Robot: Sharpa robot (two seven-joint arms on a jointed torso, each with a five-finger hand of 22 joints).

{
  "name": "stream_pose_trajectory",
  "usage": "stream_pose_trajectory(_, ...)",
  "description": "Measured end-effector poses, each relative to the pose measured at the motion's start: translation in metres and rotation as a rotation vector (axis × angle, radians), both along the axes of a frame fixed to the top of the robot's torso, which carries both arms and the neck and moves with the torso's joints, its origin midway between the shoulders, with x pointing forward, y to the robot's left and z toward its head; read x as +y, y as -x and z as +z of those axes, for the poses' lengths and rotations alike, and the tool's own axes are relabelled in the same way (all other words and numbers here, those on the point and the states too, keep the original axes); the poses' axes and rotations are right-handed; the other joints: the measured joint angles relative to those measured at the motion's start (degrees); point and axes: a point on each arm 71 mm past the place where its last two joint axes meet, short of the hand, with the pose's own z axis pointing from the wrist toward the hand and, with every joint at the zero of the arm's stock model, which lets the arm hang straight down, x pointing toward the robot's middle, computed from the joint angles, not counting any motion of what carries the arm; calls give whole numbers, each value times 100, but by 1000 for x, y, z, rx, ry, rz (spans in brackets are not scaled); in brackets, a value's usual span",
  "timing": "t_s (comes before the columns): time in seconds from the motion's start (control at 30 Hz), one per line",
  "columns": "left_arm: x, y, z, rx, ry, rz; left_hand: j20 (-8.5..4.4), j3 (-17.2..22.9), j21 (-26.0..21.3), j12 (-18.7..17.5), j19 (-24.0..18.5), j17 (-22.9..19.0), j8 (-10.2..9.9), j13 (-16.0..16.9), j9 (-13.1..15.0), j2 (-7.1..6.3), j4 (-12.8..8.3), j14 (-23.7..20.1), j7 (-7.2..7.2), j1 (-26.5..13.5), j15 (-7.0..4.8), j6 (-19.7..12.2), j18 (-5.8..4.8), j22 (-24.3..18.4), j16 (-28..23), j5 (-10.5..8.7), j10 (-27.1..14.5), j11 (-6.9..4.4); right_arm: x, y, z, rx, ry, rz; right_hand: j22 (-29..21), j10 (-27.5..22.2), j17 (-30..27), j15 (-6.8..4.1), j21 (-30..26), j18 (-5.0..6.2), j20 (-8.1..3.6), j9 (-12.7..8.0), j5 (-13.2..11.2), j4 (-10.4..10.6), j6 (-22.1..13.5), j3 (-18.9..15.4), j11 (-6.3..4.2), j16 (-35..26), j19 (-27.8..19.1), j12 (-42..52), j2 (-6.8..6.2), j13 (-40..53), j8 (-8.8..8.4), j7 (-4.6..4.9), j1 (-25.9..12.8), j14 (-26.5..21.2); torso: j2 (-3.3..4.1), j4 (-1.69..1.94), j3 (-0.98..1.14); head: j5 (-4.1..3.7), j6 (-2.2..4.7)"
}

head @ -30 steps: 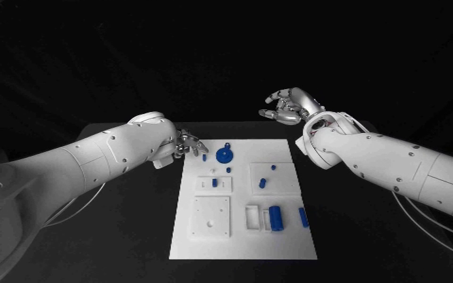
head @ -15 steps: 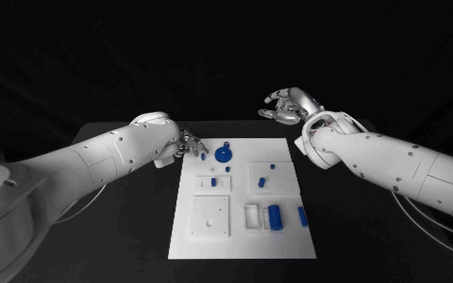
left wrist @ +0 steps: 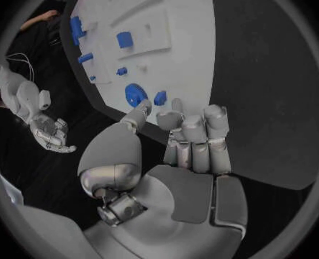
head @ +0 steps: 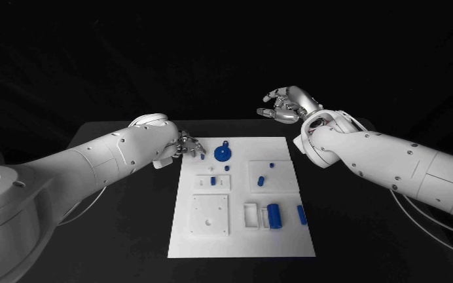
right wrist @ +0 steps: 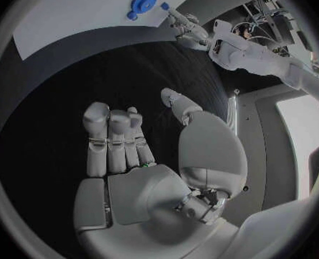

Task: Assemble the parts on the task board

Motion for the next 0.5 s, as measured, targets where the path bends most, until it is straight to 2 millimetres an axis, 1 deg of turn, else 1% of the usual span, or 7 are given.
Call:
stream_pose_trajectory(0.13, 1, 0, -3, 2, -1, 6, 0, 0, 1, 0, 0, 7, 0, 0, -1, 0, 0, 0, 0, 0, 0, 0, -1, 0, 0, 0, 0, 0, 0, 0, 0, 0, -1, 2, 0, 0, 0, 0, 0, 0, 0, 0, 0, 0, -11, 0, 0, 0, 0, 0, 0, 0, 0, -7, 0, 0, 3, -7, -3, -17, -5)
stream_pose_trajectory(0.3, 1, 0, -9, 9, 1, 9, 0, 0, 1, 0, 0, 14, 0, 0, -6, 22, 0, 0, 0, -22, 1, 0, -2, 1, 0, -1, 0, 0, 1, 1, 1, -1, -1, 5, 0, 0, -1, 0, 0, 0, 1, 0, 0, 0, -12, 0, 0, 0, 0, 0, 0, 0, 0, -7, 0, 0, 15, -22, -1, -18, -14)
stream_pose_trajectory(0.5, -1, 0, -9, 6, 10, 8, 0, 0, 1, 0, 0, 20, 1, -1, -20, 22, 0, -1, 0, -22, 1, 0, 15, 4, 0, -1, 1, -1, 1, 1, 1, -1, -2, 5, -1, 0, -1, 0, 0, 0, 2, -1, 0, 0, -12, 0, 0, 0, -1, 0, 0, -5, 0, -7, 0, 0, 23, -23, 1, -18, -35)
